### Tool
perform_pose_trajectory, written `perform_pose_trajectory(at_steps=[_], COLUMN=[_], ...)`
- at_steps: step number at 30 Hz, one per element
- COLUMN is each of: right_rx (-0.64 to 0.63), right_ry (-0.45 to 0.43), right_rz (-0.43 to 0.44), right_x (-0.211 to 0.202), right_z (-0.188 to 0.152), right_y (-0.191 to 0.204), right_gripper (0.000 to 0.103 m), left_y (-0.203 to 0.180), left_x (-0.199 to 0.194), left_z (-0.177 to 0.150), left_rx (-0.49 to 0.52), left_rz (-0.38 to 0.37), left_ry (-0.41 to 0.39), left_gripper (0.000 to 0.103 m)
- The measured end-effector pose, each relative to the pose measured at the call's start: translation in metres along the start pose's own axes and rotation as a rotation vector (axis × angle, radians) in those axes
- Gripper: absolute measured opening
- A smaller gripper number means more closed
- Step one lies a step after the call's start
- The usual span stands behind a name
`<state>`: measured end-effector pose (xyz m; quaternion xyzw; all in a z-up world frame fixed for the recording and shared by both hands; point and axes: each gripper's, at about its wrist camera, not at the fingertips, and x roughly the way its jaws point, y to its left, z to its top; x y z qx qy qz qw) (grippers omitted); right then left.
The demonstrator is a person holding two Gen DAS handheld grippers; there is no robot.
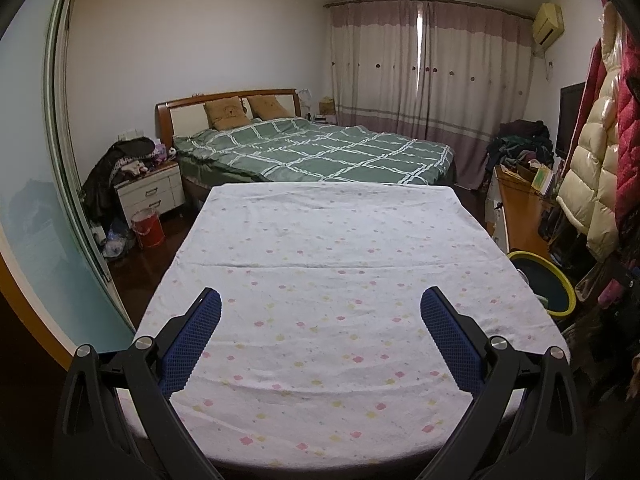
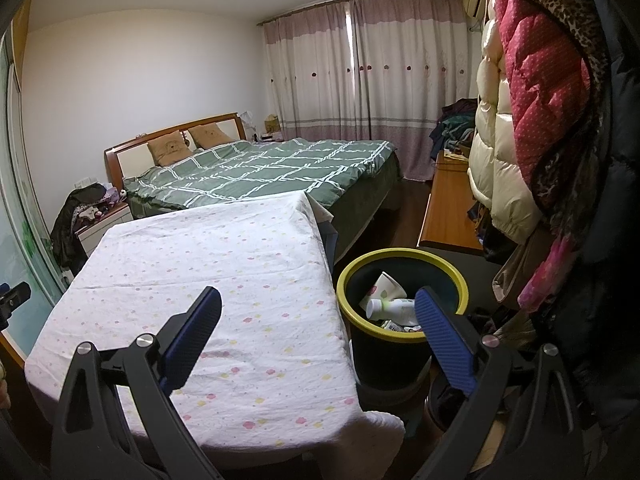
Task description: Collect trash
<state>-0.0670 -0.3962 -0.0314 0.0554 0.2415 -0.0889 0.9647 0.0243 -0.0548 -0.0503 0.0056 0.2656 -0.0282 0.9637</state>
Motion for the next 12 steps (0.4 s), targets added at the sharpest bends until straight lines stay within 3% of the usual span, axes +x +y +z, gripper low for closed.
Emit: perform_pose_trajectory(at_steps=[7, 12], right_rx=[-0.037, -0.066], right_ry=[0.041, 0.105], right_rz=[0.07, 0.117], right_x=[0.033, 0.083], right_z=[0.014, 0.028], right_y=[0.017, 0.044], right_gripper=[0.096, 0.096], left_y=[0.008, 0.021], left_x=[0.028, 0.107], left_z=[0.01, 0.025], left_rx=[-0.019, 0.019], left_rz=[0.013, 0.082], left_ry=[0.033, 0.096], left_gripper=[0.098, 0.098])
